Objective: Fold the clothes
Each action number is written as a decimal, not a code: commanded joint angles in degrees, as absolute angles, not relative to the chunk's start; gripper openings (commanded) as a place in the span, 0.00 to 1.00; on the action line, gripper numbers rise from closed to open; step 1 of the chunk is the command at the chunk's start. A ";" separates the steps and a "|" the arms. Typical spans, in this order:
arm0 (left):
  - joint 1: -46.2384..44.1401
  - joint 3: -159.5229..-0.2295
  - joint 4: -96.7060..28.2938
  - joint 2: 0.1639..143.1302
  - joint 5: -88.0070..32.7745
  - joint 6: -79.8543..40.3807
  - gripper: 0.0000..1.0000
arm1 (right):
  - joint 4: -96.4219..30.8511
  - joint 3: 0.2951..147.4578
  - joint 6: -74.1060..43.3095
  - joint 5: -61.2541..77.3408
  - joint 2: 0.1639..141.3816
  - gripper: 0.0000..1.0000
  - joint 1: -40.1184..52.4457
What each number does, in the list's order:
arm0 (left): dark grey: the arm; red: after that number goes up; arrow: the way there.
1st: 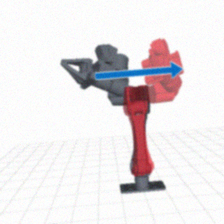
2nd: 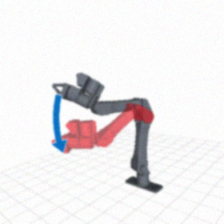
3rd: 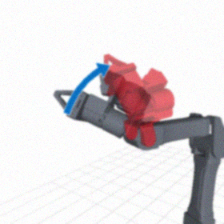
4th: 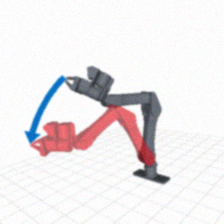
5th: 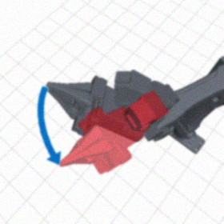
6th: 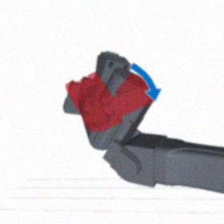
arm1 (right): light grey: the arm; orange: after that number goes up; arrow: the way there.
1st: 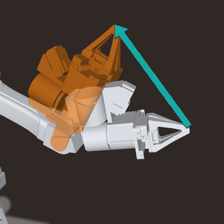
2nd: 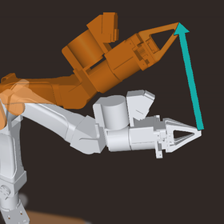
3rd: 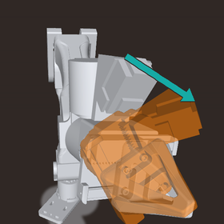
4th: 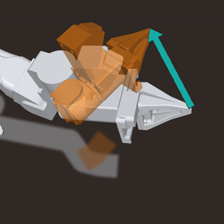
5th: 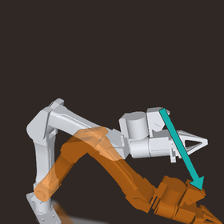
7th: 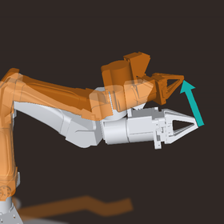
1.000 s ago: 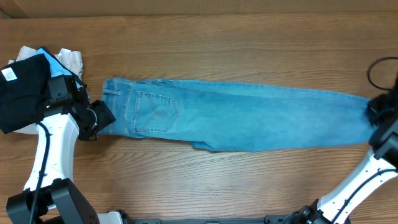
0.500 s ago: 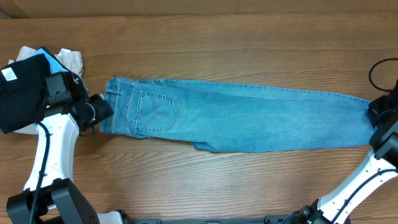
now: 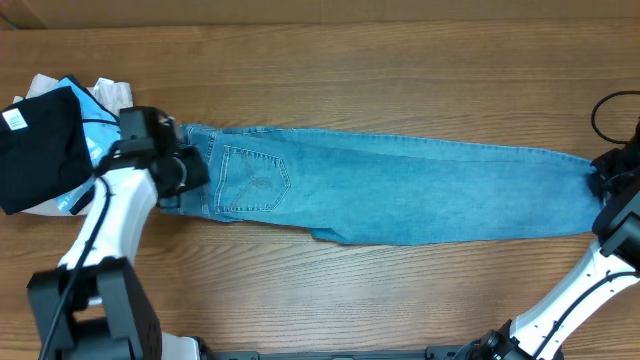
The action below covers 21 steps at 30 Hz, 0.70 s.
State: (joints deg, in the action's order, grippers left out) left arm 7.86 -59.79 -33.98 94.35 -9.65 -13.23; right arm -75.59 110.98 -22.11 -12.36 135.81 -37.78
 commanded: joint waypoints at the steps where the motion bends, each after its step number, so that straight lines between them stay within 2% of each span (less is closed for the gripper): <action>1: 6.74 -60.73 -32.73 97.65 -8.62 -11.79 0.47 | -75.64 111.90 -22.37 -9.63 132.14 0.33 -37.23; 4: 6.74 -60.73 -30.20 100.90 -8.40 -12.27 0.48 | -76.40 112.92 -22.39 -9.30 130.85 0.37 -37.23; 10: 7.03 -60.75 -25.76 105.49 -4.38 -17.08 0.50 | -76.82 113.65 -22.37 -8.67 126.76 0.39 -37.23; 14: 7.38 -60.75 -25.47 107.72 -4.64 -22.52 0.50 | -76.29 113.67 -21.43 -6.09 125.34 0.50 -37.23; 21: 7.09 -60.75 -27.55 109.30 -7.01 -22.31 0.51 | -71.13 113.65 -11.46 3.95 125.38 0.60 -37.23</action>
